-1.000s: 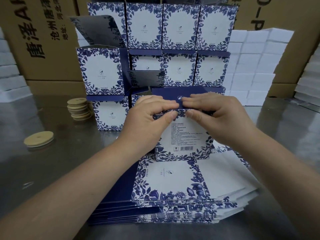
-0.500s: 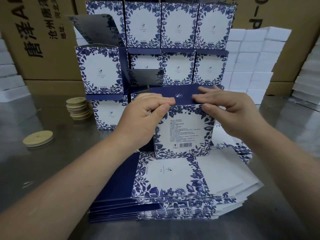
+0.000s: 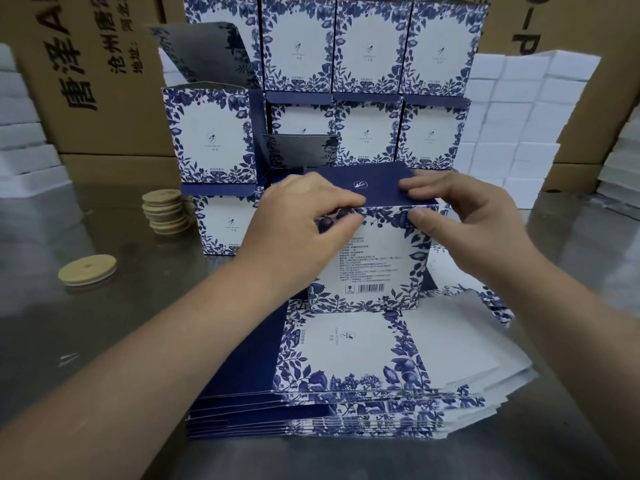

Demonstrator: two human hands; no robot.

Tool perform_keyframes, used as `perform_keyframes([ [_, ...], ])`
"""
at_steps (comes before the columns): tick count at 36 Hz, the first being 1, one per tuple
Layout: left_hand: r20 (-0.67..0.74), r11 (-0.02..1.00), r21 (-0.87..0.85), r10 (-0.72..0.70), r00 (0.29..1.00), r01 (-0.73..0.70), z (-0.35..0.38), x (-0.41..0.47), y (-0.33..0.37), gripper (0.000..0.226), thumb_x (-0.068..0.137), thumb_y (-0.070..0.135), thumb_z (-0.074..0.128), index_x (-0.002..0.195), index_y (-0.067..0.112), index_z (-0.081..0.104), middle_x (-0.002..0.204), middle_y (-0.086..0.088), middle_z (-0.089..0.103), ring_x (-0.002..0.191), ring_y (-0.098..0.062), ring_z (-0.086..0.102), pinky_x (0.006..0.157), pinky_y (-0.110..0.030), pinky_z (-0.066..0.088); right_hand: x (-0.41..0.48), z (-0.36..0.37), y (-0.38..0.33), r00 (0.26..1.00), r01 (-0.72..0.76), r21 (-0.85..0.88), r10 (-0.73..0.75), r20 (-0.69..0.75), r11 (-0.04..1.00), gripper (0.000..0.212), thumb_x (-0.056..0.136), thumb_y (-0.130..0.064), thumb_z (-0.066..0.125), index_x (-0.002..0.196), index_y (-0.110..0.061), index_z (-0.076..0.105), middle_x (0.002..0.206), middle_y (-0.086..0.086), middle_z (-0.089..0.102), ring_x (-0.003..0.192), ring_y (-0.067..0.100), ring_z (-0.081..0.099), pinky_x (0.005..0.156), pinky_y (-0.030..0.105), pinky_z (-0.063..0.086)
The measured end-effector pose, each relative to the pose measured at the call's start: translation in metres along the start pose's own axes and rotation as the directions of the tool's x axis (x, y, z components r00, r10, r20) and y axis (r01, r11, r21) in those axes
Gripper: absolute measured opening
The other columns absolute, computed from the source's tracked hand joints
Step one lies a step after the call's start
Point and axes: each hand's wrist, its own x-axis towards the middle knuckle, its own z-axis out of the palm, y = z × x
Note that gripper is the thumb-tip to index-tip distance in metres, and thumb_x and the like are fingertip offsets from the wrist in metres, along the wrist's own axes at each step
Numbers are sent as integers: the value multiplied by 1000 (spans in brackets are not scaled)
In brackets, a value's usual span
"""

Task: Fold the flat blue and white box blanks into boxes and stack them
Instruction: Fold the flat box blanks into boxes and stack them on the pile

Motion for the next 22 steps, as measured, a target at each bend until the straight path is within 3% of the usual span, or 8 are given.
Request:
perform_keyframes([
  [2,8,999,48,22,1000,-22,2,-1,3,25,79,24,63,102,17,73,86,5,62,88,-17,55,88,-38,44,0,3,-2,999,30,-25,-30,-13,999,18,72,-19,68,82,-32,60,99,-11,62,111,5,56,101,27,41],
  [4,-20,998,57,32,999,-31,3,-2,6,24,79,26,63,97,16,75,83,3,62,85,-18,56,84,-42,45,-1,7,-4,995,94,-88,-96,-18,992,22,72,-19,69,83,-35,58,95,-10,60,105,-1,55,95,19,42],
  [8,-70,1000,28,5,998,-3,5,-1,9,21,78,27,63,88,15,76,80,0,63,83,-20,58,76,-40,48,-2,15,-5,987,133,-113,-142,-71,985,26,73,-16,69,84,-36,58,89,1,58,98,0,56,88,16,44],
  [11,-69,1000,28,14,998,-13,8,0,9,20,79,26,62,86,13,75,78,6,59,80,-20,58,76,-41,49,-2,17,-3,983,137,-140,-152,-101,981,24,74,-15,69,86,-32,58,85,-9,57,90,-13,56,85,14,46],
  [15,-68,999,19,35,997,-34,11,1,9,19,79,24,61,84,11,75,76,8,55,77,-19,58,75,-42,48,-3,17,-3,978,156,-183,-178,-110,971,19,75,-14,68,85,-27,59,82,-14,57,85,-14,56,82,18,48],
  [18,-63,999,-22,37,997,-39,10,2,6,19,80,22,61,86,9,74,79,7,56,81,-18,59,75,-35,49,-3,17,-6,985,130,-121,-142,-99,984,17,76,-18,68,79,-32,60,85,-14,59,88,-13,57,82,14,46],
  [20,-56,996,-88,27,998,-32,8,3,4,16,79,19,62,87,11,73,81,11,56,86,-16,59,79,-32,49,-3,16,-8,992,65,-13,-66,-107,998,7,78,-30,63,82,-34,61,94,-13,61,97,-6,57,89,21,45],
  [22,-52,987,-157,28,998,-36,5,4,1,11,79,17,63,87,21,69,84,18,56,89,-10,59,83,-26,48,-1,17,-8,992,-34,43,39,-122,998,17,81,-37,54,97,-38,59,110,-12,60,112,5,54,101,32,41],
])
